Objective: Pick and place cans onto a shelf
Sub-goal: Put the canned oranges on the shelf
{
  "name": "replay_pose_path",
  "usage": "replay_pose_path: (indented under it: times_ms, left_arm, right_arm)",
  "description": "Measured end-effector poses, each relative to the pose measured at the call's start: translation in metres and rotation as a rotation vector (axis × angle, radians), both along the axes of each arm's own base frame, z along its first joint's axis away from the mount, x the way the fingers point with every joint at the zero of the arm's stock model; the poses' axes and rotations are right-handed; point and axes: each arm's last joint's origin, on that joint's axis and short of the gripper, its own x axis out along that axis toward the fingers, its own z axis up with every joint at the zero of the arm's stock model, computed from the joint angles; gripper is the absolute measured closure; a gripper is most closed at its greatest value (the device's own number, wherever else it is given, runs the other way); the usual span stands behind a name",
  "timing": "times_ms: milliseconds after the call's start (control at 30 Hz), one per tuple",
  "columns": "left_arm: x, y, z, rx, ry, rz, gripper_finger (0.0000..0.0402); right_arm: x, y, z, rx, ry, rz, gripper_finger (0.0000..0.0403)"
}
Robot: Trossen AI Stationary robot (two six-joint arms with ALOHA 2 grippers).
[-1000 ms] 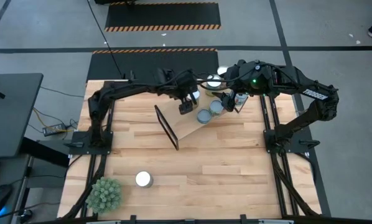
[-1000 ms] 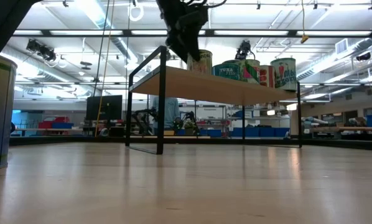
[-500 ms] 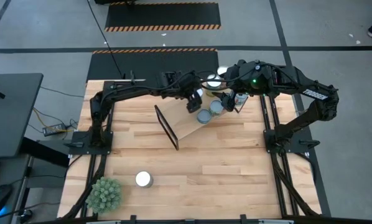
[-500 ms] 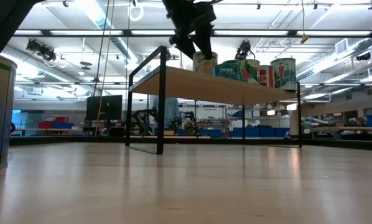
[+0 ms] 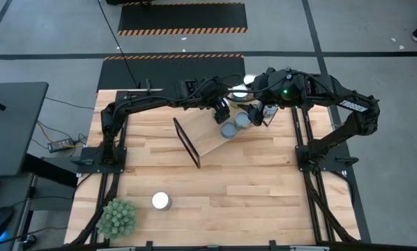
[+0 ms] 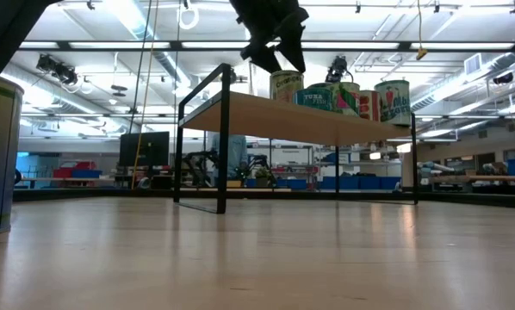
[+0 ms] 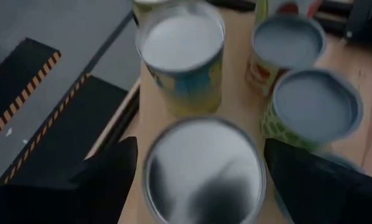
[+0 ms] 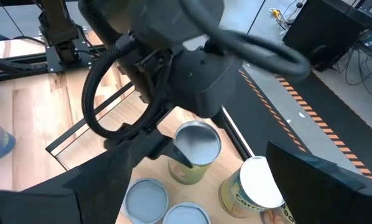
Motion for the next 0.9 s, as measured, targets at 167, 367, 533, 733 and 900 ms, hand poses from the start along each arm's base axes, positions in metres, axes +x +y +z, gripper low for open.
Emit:
replay_pose_path:
  times_ms: [167,367,533,733,900]
  left_arm:
    - [0.004,0.005,0.007,0.051,-0.066,-0.010,0.0047]
    - [0.000,0.006,0.019,0.098,-0.072,-0.042,0.0047]
    - [-0.020,-0.001,0.039,0.122,-0.009,-0.145,0.0047]
    - [-0.042,-0.001,0.043,0.058,0.103,-0.207,0.0047]
    - [-0.048,0.008,0.032,0.003,0.188,-0.174,0.0047]
  right_arm:
    - [0.000,0.000,0.000,0.005,-0.003,-0.004,0.0031]
    - [0.000,0.000,0.000,0.006,0.000,-0.005,0.0031]
    - [-0.003,0.000,-0.003,0.024,0.035,-0.017,0.0031]
    - [-0.004,0.001,-0.005,0.027,0.050,-0.019,0.0031]
    - [-0.004,0.000,-0.004,0.017,0.047,-0.013,0.0031]
